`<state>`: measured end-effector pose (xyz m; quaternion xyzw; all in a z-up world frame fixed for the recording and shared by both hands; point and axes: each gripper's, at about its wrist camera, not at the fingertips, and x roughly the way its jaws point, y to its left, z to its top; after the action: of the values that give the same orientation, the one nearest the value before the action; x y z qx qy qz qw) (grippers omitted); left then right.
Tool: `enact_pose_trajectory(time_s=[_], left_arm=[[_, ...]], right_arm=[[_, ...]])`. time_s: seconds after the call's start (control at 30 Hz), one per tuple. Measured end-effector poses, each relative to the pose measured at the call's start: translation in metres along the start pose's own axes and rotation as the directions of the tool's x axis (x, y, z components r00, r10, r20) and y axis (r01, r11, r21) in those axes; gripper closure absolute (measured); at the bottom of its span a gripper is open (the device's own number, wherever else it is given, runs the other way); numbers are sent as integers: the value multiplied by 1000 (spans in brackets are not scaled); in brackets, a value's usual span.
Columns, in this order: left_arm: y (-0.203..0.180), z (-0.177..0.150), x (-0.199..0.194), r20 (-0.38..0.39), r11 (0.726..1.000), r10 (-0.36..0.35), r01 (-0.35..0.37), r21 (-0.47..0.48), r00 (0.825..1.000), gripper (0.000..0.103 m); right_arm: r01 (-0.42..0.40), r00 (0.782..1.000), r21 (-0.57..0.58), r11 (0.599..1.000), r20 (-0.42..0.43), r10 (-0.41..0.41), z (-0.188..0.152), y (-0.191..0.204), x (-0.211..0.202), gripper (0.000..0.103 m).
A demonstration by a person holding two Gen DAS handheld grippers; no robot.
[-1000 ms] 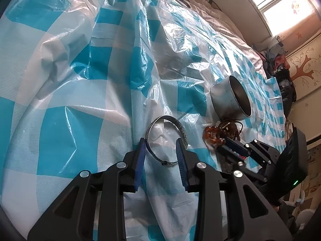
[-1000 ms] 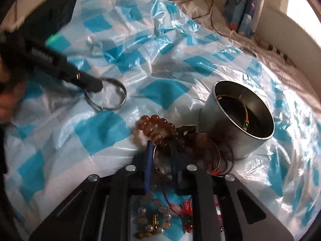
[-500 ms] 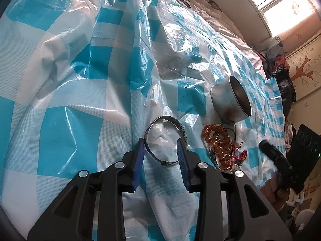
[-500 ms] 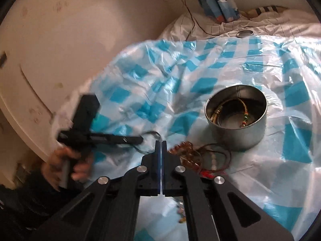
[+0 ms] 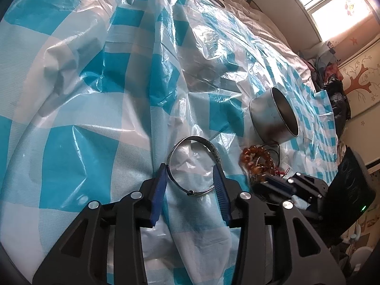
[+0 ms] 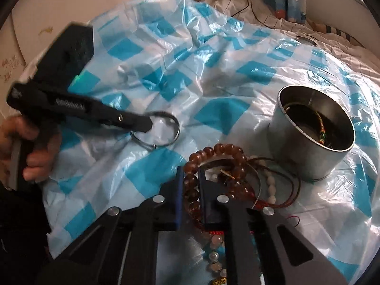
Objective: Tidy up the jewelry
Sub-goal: 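Carry the bangle into the tin with the left tool while the right tool lifts the brown beads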
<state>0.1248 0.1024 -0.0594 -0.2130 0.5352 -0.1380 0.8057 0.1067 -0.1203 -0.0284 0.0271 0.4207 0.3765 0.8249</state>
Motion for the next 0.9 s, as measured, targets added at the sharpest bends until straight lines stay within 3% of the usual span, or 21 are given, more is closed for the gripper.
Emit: enact_pose_trajectory(time_s=[0.07, 0.1, 0.2, 0.23, 0.27, 0.4, 0.63, 0.8, 0.9], left_arm=[[0, 0, 1, -1, 1000, -1, 1, 0, 1000, 65], [0, 0, 2, -2, 1000, -1, 1, 0, 1000, 65], [-1, 0, 2, 3, 1000, 7, -7, 6, 1000, 67], [-2, 0, 2, 7, 1000, 17, -18, 15, 1000, 80], [-3, 1, 2, 8, 999, 22, -22, 23, 1000, 89], [-7, 5, -10, 45, 999, -25, 23, 26, 999, 99], [-29, 11, -19, 63, 990, -134, 131, 50, 989, 99], [-57, 16, -29, 88, 979, -190, 182, 92, 978, 99], [-70, 21, -31, 100, 973, -215, 204, 104, 971, 99]], right_arm=[[-100, 994, 94, 991, 61, 94, 5, -13, -13, 91], [-178, 979, 145, 973, 121, 161, 7, -22, -24, 91], [-371, 911, 229, 900, 277, 305, 7, -42, -49, 91], [-442, 875, 255, 860, 335, 350, 5, -52, -56, 91], [-486, 849, 272, 831, 372, 375, 5, -58, -60, 90], [-592, 775, 327, 737, 484, 407, -3, -81, -72, 90], [-612, 743, 373, 697, 574, 346, -11, -108, -97, 90], [-611, 737, 410, 677, 607, 298, -18, -125, -107, 90], [-600, 749, 424, 679, 596, 289, -19, -126, -108, 90]])
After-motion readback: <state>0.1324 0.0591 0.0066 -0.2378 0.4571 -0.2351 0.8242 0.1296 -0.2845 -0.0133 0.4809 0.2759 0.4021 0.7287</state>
